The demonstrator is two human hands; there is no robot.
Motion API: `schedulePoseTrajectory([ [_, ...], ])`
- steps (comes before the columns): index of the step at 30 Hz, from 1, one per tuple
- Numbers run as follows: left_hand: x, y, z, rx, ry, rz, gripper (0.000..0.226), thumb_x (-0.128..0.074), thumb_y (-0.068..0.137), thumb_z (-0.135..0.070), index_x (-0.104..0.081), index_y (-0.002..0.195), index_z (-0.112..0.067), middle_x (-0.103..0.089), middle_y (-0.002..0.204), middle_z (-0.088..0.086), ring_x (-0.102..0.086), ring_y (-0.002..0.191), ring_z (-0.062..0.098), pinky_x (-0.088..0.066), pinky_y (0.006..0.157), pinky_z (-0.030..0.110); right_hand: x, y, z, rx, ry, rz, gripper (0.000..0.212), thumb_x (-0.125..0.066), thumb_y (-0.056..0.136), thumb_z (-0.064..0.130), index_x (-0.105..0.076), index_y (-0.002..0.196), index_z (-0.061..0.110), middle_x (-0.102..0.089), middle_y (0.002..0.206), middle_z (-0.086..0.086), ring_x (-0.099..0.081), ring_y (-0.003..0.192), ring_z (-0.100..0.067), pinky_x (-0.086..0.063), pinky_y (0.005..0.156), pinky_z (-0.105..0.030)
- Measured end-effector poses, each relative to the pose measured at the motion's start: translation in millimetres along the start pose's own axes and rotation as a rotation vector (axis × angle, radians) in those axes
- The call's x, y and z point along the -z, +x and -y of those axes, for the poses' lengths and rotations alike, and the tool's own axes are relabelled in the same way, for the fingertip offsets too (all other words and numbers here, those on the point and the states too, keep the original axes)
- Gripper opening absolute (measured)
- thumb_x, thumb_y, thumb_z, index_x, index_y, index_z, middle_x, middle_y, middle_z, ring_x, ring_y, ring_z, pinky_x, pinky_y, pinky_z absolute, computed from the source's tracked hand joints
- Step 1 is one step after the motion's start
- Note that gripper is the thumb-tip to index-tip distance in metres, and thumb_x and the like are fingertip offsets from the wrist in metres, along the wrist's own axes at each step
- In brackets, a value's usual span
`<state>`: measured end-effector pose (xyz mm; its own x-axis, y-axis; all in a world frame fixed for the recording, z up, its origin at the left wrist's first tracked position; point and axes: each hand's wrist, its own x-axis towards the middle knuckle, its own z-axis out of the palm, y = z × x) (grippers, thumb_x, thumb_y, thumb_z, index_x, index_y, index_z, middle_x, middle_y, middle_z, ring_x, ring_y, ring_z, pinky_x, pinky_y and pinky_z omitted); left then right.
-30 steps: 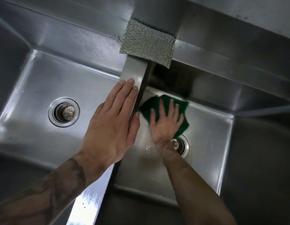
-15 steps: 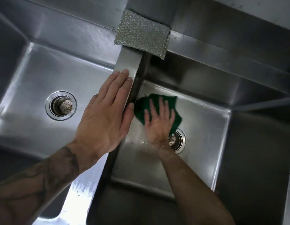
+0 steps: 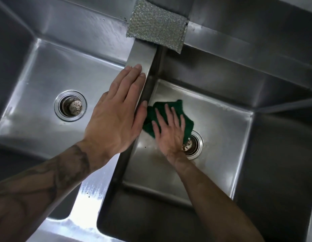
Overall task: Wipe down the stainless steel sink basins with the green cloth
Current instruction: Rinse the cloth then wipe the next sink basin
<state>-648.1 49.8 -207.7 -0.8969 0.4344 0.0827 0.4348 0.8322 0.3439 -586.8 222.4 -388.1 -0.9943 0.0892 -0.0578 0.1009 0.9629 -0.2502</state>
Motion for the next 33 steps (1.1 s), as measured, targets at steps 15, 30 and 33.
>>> schedulePoseTrajectory([
  [15, 2, 1, 0, 0.014, 0.029, 0.034, 0.061, -0.032, 0.112, -0.035, -0.034, 0.162, 0.000, -0.026, 0.174, 0.013, -0.019, 0.164, 0.026, -0.034, 0.127, 0.052, -4, -38, 0, 0.121, 0.008, 0.009, 0.050, -0.040, 0.109, 0.051, -0.046, 0.156, 0.034, -0.034, 0.169, -0.004, -0.032, 0.156, -0.026, -0.019, 0.128, -0.053],
  [30, 2, 0, 0, 0.005, 0.018, 0.031, 0.061, -0.034, 0.111, -0.034, -0.034, 0.162, 0.000, -0.027, 0.174, 0.014, -0.020, 0.164, 0.028, -0.033, 0.128, 0.052, -11, -63, 15, 0.085, 0.034, -0.019, 0.052, -0.044, 0.107, 0.053, -0.050, 0.154, 0.032, -0.039, 0.166, -0.007, -0.034, 0.155, -0.029, -0.022, 0.125, -0.056],
  [33, 3, 0, 0, 0.006, 0.025, 0.027, 0.061, -0.034, 0.112, -0.034, -0.034, 0.162, 0.000, -0.026, 0.174, 0.013, -0.019, 0.164, 0.027, -0.033, 0.128, 0.051, -7, -38, -3, 0.082, -0.006, -0.034, 0.052, -0.042, 0.107, 0.054, -0.050, 0.154, 0.033, -0.039, 0.167, -0.006, -0.035, 0.154, -0.029, -0.021, 0.126, -0.056],
])
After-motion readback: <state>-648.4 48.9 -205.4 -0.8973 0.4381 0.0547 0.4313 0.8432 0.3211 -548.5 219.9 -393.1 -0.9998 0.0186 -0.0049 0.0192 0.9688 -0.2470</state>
